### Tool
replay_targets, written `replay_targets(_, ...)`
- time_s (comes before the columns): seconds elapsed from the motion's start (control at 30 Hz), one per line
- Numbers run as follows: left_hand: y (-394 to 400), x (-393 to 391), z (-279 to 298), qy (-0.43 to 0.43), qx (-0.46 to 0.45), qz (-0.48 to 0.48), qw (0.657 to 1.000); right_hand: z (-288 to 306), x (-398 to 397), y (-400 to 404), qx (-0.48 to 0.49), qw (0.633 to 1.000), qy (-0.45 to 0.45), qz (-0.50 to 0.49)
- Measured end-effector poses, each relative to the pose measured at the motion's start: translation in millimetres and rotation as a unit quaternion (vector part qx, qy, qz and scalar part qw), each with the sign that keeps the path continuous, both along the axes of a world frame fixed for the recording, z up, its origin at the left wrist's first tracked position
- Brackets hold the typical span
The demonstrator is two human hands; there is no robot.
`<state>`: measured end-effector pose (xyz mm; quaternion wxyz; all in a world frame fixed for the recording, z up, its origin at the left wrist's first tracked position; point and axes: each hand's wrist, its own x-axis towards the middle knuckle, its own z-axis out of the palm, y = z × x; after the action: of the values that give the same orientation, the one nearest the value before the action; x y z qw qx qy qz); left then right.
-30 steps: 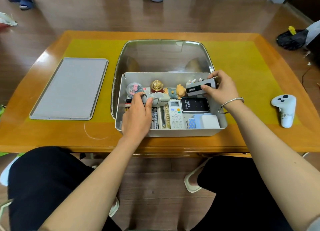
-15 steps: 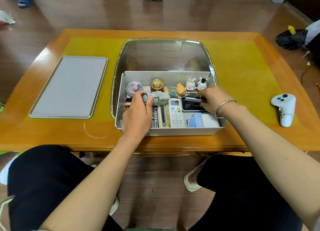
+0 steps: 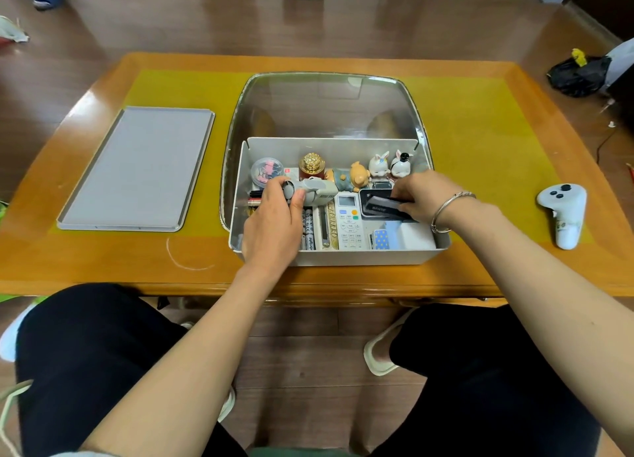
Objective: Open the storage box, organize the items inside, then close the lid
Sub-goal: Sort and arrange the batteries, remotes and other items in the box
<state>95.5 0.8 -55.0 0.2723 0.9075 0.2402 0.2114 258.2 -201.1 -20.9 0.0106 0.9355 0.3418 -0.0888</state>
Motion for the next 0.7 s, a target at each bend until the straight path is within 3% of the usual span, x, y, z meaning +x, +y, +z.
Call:
replay_targets(0.3, 0.4, -0.3, -0.8, 0.001, 0.004, 0.001, 1.0, -1.3, -8.7, 6.6, -0.093, 0.995, 0.008, -0.024)
replay_targets(0.5, -0.6, -0.3, -1.2, -0.009, 0.008, -0.005, 1.0, -5.8, -18.6, 14.1, -0.025, 0.999, 0.022, 0.031)
replay_targets(0.7, 0.4, 0.0, -0.9, -0.006, 0.004, 0.0, 1.0, -15.3, -28.1, 22.7, -0.039, 0.994, 0.081, 0.057)
